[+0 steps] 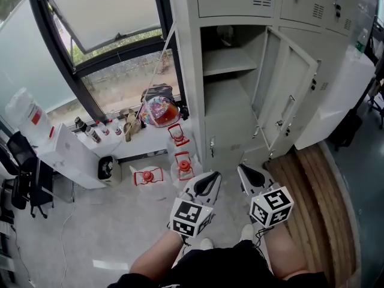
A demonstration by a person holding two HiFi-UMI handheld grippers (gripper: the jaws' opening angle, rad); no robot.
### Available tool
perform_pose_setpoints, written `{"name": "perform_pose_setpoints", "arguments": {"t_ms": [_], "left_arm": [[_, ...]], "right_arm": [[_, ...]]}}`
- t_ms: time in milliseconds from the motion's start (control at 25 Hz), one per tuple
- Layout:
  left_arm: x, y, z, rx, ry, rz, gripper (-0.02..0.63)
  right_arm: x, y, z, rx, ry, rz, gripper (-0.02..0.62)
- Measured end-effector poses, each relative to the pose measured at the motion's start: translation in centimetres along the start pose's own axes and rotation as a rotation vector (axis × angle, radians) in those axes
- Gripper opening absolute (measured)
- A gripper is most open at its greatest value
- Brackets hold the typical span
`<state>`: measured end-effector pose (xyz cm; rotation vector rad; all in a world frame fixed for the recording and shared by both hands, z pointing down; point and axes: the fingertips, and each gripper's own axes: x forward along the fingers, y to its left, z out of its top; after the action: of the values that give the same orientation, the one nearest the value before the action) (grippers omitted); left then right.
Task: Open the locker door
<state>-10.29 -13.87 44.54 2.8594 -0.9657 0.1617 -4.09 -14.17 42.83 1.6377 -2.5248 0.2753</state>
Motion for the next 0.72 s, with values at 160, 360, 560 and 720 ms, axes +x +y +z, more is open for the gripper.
{"name": "perform_pose_setpoints", "arguments": {"t_ms": [160,360,560,720], "left_arm": [[-0.6,-0.8,-0.1,-0.017,-0.004,-0.014,0.025],[-0.8,-1.7,0.3,-0.012,-0.017,-0.038,0.025],[-1.0,-2.1,0.3,-0.024,-0.017,-0.043,0.025],[-1.2,-1.9,0.3,-0.034,-0.020,-0.037,0.025]], "right_arm": [[-0.8,0.5,-0.1,0.001,-0.002,-0.007,0.052],[-1.5,0.9,0.2,-0.011,-0.009,-0.017,0.052],[-2.0,1.1,0.0,-0.012,-0.001,-0.019,0.052],[-2.0,1.2,0.1,-0.015,0.000,-0.018,0.052]]}}
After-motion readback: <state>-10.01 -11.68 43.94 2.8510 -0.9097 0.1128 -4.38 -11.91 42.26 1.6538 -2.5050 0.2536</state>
